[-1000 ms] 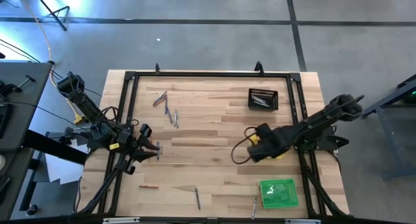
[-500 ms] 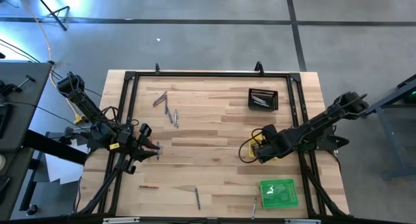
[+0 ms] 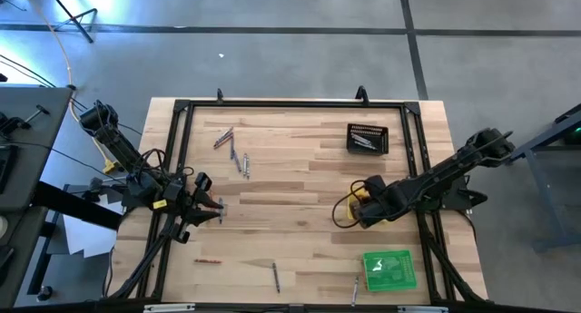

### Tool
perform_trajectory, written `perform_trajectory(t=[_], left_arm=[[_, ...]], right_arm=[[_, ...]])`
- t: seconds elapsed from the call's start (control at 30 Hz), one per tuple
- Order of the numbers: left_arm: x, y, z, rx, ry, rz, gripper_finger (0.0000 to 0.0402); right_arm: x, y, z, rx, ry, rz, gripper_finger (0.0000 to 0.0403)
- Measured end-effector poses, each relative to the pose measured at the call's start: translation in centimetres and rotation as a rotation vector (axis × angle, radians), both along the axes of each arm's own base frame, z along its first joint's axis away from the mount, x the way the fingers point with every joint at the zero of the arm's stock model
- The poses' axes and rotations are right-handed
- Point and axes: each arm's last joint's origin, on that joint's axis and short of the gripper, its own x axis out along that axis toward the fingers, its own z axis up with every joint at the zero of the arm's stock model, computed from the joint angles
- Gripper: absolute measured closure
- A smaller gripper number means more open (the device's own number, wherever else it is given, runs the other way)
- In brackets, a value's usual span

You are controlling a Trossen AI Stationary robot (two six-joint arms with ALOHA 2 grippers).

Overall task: Sort crayons
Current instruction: Put the gray crayon into the black basket

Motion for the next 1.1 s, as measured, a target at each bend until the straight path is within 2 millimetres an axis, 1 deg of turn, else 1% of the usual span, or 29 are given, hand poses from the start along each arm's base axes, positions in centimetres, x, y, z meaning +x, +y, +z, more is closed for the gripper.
perform_trajectory(t=[0.07,0.13,0.23,0.3,0.4,0.5,0.67,0.83,0.93,1.1], left_arm=[[0.0,0.0,0.0,0.000,0.000,0.000,0.0328],[0.0,0.0,0.0,0.008,-0.001,0.002,0.0328],[0.0,0.0,0.0,0.010,-0.002,0.003,0.0328],[0.0,0.0,0.0,0.010,-0.002,0.003,0.0328],[0.0,0.0,0.0,0.011,-0.001,0.003,0.0328],[0.0,0.0,0.0,0.011,-0.001,0.003,0.0328],[0.0,0.0,0.0,0.007,-0.001,0.002,0.0328],[0.0,0.0,0.0,0.008,-0.001,0.002,0.0328],[0.0,0.0,0.0,0.000,0.000,0.000,0.0328],[0.0,0.0,0.0,0.000,0.000,0.000,0.0328]], right_arm=[[0.1,0.2,0.3,0.044,0.009,0.004,0.0284],[0.4,0.4,1.3,0.067,-0.027,0.009,0.0280],[1.3,1.1,3.7,0.064,-0.109,0.035,0.0282],[2.0,1.8,5.4,0.057,-0.196,0.046,0.0286],[3.5,3.5,7.3,0.061,-0.320,0.062,0.0296],[5.3,6.0,8.2,0.073,-0.373,0.111,0.0308],[8.8,10.8,7.4,0.069,-0.347,0.185,0.0320],[11.9,15.4,5.9,0.067,-0.288,0.248,0.0322],[13.2,17.6,5.5,0.062,-0.246,0.263,0.0322],[14.3,20.0,5.4,0.062,-0.193,0.229,0.0322]])
